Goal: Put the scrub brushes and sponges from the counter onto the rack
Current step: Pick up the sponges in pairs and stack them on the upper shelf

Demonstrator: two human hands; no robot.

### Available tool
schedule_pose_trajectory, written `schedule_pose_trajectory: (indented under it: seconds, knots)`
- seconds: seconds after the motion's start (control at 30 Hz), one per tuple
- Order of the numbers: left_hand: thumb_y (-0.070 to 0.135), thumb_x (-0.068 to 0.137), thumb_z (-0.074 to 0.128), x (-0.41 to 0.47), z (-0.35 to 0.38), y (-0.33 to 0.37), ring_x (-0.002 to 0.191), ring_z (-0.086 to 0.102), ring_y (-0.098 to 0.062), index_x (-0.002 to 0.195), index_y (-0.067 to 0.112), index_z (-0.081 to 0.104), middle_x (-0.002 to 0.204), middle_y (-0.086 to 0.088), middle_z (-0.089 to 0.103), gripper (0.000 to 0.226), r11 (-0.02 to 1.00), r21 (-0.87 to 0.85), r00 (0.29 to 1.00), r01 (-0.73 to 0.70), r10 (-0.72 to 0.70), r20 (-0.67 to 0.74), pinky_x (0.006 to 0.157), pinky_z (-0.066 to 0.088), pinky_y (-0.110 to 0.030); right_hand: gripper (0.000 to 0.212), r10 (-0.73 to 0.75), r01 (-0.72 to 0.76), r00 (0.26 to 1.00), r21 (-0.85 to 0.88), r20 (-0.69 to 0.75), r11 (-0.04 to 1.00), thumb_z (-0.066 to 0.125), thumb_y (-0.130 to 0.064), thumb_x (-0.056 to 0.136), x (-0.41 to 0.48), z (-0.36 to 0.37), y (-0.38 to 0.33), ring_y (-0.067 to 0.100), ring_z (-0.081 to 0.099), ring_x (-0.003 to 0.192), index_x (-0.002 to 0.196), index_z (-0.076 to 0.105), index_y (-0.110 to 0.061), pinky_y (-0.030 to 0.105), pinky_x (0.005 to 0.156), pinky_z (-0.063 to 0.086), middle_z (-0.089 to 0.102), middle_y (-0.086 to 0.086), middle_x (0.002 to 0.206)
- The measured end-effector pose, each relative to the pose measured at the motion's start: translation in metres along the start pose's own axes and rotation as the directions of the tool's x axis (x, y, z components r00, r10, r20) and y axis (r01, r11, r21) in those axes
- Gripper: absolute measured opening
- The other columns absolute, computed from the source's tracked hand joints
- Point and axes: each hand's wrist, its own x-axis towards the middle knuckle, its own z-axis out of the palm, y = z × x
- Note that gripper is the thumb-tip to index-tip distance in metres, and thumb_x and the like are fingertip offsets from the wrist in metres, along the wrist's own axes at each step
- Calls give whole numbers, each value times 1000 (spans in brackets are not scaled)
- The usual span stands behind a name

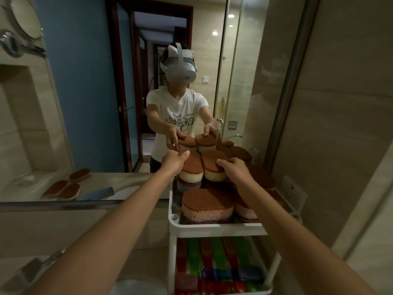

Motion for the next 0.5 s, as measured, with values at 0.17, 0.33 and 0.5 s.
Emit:
schedule_pose_trajectory:
  seconds: [0.17,0.33,0.5]
  knots:
    - [32,95,47,2,1,-3,118,56,-29,124,0,57,126,-15,61,44,999,30,1000,19,-18,-7,97,44,-36,42,-7,7,1000,-9,-11,1000,55,-35,90,2,0,0,29,58,111,122,52,-8,40,96,50,59,12,122]
    - [31,96,46,1,1,-8,116,56,-28,122,2,59,123,-14,62,41,999,43,1000,3,-2,-11,88,42,-33,41,-19,19,1000,2,-25,1000,54,-36,90,2,2,1,28,58,110,121,54,-9,39,95,50,60,11,121]
    - [35,94,47,-2,1,-6,114,59,-29,120,1,61,121,-14,64,45,993,114,999,-33,33,-4,95,45,-38,41,-130,105,988,-244,-87,964,54,-36,89,-1,1,2,31,60,105,117,54,-6,43,89,50,62,13,116]
